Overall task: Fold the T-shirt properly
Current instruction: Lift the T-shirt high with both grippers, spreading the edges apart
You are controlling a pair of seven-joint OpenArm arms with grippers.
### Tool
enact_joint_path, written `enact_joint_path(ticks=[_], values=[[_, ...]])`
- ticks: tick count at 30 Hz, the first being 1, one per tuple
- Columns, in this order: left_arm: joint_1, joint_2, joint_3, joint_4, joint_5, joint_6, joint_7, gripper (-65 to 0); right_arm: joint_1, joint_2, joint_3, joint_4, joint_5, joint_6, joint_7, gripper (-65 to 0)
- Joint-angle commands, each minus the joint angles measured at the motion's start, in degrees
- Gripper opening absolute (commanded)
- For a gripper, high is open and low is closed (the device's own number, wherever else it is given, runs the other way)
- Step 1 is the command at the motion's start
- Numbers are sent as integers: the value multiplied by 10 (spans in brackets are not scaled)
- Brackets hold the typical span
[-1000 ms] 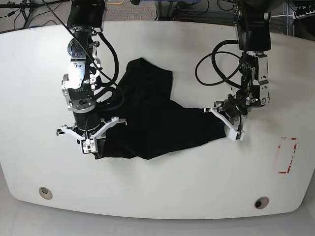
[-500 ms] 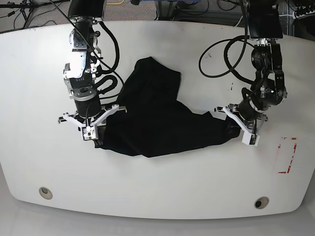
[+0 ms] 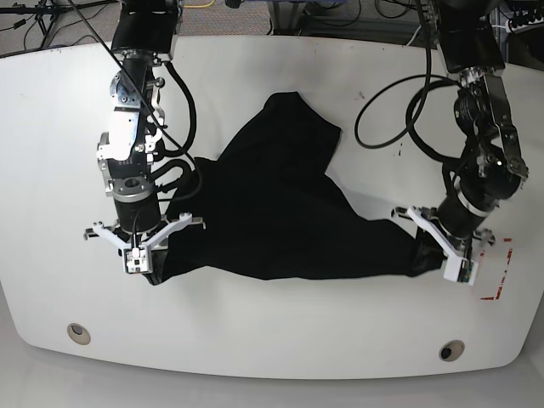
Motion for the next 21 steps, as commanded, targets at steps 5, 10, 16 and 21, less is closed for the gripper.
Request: enact_joint_path(ticks=[5, 10, 16, 21], values=[[-128, -4, -6, 15, -7, -2, 3, -650, 86, 28, -1, -20, 2, -2, 17, -648], [-226, 12, -7, 14, -4, -2, 21, -650, 159, 44, -1, -44, 2, -1, 17, -648], [-333, 13, -7, 14, 1, -1, 45, -650, 256, 79, -18, -56, 3, 0, -10, -648], [-401, 13, -6, 14, 30, -1, 47, -649, 334, 113, -50, -56, 3, 0, -30, -648]])
